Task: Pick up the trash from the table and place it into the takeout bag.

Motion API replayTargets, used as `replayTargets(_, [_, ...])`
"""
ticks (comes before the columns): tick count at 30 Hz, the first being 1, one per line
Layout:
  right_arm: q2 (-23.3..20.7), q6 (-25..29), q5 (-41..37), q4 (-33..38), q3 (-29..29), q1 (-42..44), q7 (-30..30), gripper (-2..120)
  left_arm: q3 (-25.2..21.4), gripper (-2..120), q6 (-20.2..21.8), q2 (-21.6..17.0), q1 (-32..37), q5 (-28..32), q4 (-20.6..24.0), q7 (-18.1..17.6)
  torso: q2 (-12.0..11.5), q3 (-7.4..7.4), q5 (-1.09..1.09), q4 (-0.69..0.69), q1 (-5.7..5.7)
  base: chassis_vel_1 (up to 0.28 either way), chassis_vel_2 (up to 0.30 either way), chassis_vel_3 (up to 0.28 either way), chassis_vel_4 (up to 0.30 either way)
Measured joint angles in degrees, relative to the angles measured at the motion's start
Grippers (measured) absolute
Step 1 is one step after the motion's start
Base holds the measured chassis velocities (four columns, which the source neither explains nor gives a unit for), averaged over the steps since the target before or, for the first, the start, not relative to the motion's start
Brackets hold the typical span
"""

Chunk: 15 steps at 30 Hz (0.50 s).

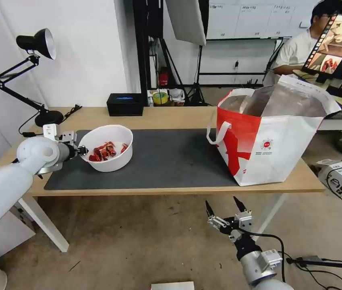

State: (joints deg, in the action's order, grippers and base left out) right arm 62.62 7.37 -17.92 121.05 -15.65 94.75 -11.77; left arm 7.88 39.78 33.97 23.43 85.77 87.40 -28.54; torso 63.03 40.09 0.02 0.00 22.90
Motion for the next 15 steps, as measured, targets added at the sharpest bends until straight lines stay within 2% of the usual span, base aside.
replayTargets(8, [0.0, 0.0, 0.0, 0.0, 0.0, 0.0, 0.0, 100, -1.5, 0, -0.8, 0.4, 0.1, 0.1, 2.0, 0.1, 0.0, 0.02, -0.05, 0.01, 0.01, 0.000, 0.000, 0.000, 0.000])
replayTargets(10, [0.0, 0.0, 0.0, 0.0, 0.0, 0.0, 0.0, 100, -3.0, 0, -1.0, 0.8, -0.7, 1.6, 4.8, -0.5, 0.0, 0.02, -0.04, 0.02, 0.01, 0.000, 0.000, 0.000, 0.000])
replayTargets(11, [0.0, 0.0, 0.0, 0.0, 0.0, 0.0, 0.0, 100, -3.0, 0, -1.0, 0.8, -0.7, 1.6, 4.8, -0.5, 0.0, 0.02, -0.04, 0.02, 0.01, 0.000, 0.000, 0.000, 0.000])
replayTargets(14, [0.0, 0.0, 0.0, 0.0, 0.0, 0.0, 0.0, 100, -3.3, 0, -1.2, 1.7, -4.3, 4.5, 8.9, -2.0, 0.0, 0.02, -0.02, 0.01, 0.01, 0.000, 0.000, 0.000, 0.000])
replayTargets(15, [0.0, 0.0, 0.0, 0.0, 0.0, 0.0, 0.0, 100, -3.3, 0, -1.2, 1.7, -4.3, 4.5, 8.9, -2.0, 0.0, 0.02, -0.02, 0.01, 0.01, 0.000, 0.000, 0.000, 0.000])
